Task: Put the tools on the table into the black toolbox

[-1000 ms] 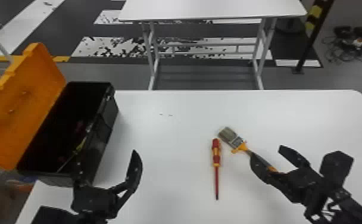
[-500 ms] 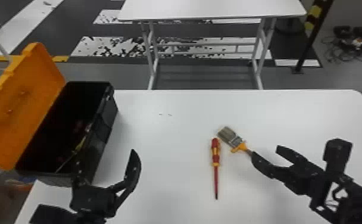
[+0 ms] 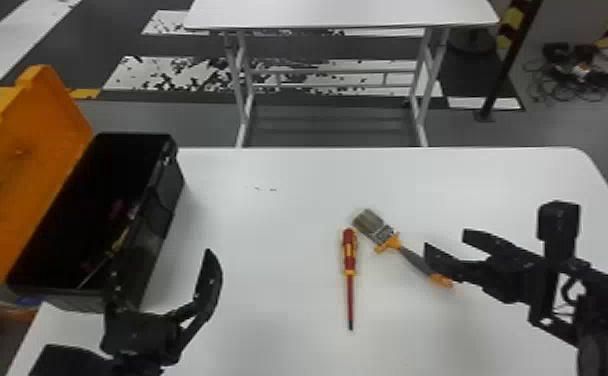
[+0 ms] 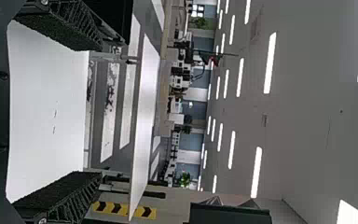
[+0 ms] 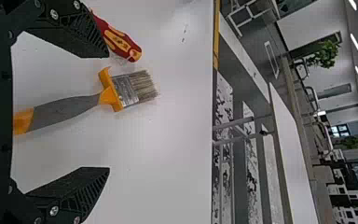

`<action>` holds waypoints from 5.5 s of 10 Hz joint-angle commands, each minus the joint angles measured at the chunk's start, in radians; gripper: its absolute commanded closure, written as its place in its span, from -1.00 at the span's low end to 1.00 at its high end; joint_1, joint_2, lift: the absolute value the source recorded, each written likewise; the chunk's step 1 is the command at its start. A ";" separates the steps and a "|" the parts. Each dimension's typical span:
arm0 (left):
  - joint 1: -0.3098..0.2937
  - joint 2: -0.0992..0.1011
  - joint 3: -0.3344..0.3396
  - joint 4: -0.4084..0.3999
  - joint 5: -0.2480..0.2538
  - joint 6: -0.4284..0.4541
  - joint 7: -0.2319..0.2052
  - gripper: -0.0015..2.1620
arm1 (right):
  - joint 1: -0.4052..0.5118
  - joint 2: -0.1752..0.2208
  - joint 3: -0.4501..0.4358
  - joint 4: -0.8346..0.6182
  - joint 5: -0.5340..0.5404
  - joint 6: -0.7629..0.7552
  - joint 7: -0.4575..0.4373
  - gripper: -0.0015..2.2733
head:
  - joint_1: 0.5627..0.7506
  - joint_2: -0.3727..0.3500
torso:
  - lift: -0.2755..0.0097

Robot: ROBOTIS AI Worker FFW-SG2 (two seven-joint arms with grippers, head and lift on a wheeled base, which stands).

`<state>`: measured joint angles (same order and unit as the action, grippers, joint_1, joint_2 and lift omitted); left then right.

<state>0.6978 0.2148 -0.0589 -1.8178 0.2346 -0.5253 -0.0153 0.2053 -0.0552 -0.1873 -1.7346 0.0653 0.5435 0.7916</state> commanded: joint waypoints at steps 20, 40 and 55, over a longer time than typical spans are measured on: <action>0.002 0.002 -0.002 0.012 0.015 0.000 -0.003 -0.97 | -0.090 -0.057 0.175 -0.011 0.352 0.284 0.054 -0.56 | 0.41 0.22 | 0.41; 0.000 0.005 -0.013 0.008 0.012 0.006 -0.002 -0.97 | -0.029 -0.071 0.078 -0.122 0.235 0.300 0.081 0.98 | 0.41 0.08 | 0.41; -0.003 0.003 -0.015 0.022 0.014 0.009 -0.002 -0.95 | -0.130 -0.057 0.218 -0.023 0.304 0.416 -0.009 -0.91 | 0.41 0.20 | 0.41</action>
<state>0.6948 0.2178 -0.0736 -1.7982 0.2479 -0.5138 -0.0168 0.0823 -0.1121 0.0294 -1.7756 0.3677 0.9622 0.7823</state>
